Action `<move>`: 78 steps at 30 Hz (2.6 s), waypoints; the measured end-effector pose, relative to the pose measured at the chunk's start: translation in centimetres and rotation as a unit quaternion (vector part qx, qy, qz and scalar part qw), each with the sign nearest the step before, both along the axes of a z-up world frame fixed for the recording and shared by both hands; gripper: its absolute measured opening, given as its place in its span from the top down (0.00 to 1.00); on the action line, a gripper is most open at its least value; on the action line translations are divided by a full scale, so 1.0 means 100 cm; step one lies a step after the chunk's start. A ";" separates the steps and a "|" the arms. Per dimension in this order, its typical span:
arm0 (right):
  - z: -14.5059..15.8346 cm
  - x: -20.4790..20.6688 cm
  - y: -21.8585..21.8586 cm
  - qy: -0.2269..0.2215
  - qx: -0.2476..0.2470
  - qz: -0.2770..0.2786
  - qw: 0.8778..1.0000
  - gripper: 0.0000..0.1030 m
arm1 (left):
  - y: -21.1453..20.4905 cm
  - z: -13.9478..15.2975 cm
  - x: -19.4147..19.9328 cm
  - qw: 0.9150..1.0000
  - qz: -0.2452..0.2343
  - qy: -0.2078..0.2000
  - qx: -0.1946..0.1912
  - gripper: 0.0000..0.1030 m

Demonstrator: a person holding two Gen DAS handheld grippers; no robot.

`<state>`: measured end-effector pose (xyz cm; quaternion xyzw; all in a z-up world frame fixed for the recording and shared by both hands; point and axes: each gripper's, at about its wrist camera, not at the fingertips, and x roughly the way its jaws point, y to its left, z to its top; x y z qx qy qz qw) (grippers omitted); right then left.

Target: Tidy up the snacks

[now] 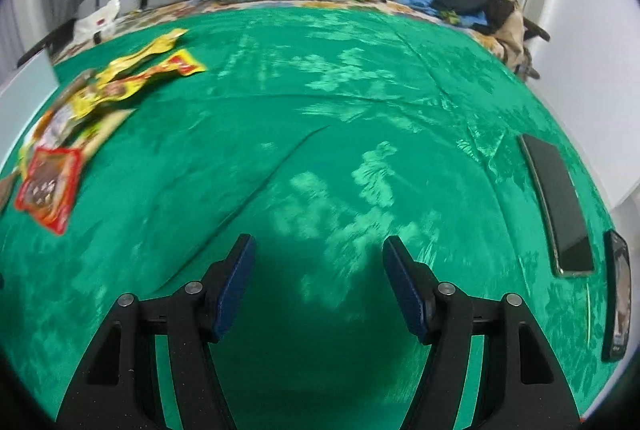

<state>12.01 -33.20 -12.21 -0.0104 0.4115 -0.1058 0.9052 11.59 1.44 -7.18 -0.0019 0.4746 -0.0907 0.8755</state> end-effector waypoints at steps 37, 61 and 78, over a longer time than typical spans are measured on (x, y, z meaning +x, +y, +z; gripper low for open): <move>-0.006 0.006 -0.011 -0.009 0.029 -0.014 0.999 0.19 | -0.007 -0.016 0.017 0.999 -0.008 -0.030 0.035 0.00; -0.006 0.006 -0.010 -0.009 0.029 -0.013 0.999 0.19 | -0.007 -0.016 0.017 0.999 -0.008 -0.030 0.035 0.00; -0.006 0.006 -0.011 -0.009 0.029 -0.013 0.999 0.19 | -0.007 -0.016 0.017 0.999 -0.006 -0.030 0.035 0.00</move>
